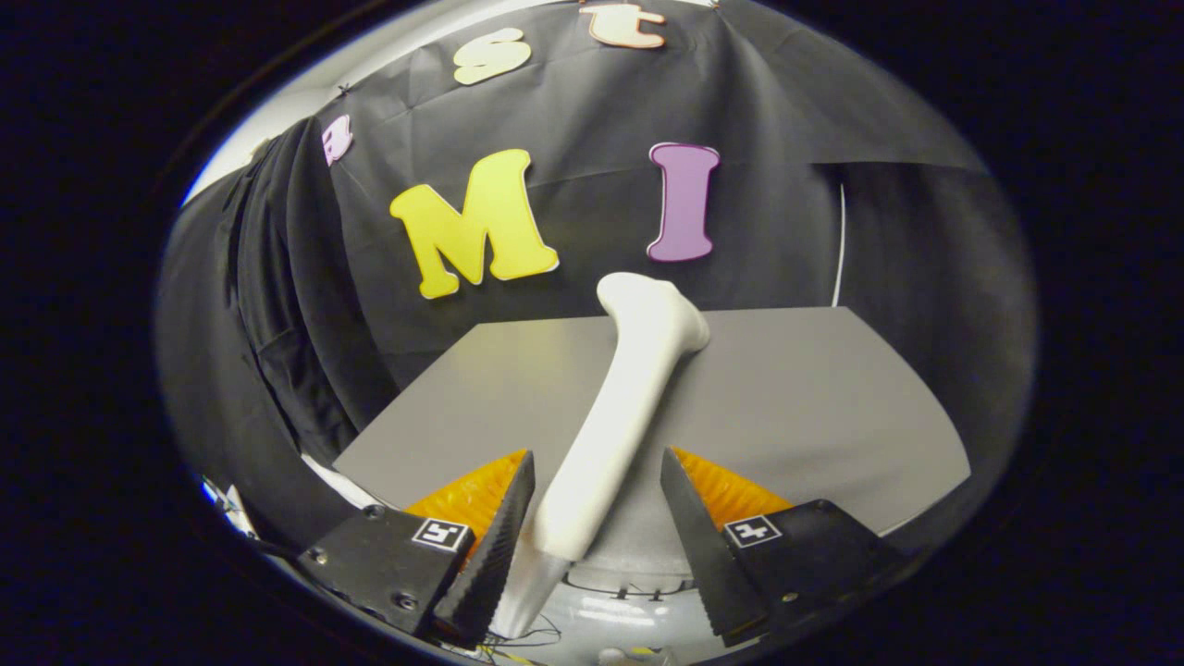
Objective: Iron the clothes twice with a garment steamer, once on the left side and once on the right side.
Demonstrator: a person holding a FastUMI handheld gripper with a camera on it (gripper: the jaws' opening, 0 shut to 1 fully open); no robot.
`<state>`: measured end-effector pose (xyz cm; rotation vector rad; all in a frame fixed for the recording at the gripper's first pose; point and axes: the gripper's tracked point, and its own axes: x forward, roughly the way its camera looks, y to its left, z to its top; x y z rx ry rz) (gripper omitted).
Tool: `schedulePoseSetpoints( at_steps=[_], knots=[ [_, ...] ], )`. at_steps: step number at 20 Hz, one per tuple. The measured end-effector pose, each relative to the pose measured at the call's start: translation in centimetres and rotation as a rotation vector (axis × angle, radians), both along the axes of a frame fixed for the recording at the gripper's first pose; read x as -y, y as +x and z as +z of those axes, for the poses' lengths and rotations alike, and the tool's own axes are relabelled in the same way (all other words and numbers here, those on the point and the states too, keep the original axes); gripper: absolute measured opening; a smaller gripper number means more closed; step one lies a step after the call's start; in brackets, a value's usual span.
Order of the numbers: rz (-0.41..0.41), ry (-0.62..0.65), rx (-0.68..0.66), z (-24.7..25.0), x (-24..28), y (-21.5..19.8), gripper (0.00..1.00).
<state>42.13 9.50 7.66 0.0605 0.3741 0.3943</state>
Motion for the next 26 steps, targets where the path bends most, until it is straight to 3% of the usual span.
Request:
schedulePoseSetpoints(
  at_steps=[5, 9, 12, 14, 21, 26],
  knots=[
    [0.014, 0.038, -0.042, -0.4, -0.8, 1.8, 0.73],
    [0.054, 0.154, -0.102, -0.2, -0.5, 1.4, 0.59],
    [0.1, 0.235, -0.147, -0.1, -0.9, 1.0, 0.42],
    [0.111, 0.213, -0.117, 0.4, -0.9, 0.9, 0.37],
    [0.101, 0.267, -0.055, 2.5, -0.9, -1.0, 0.33],
    [0.047, 0.323, 0.032, 6.2, -0.8, -5.7, 0.33]
  ],
)
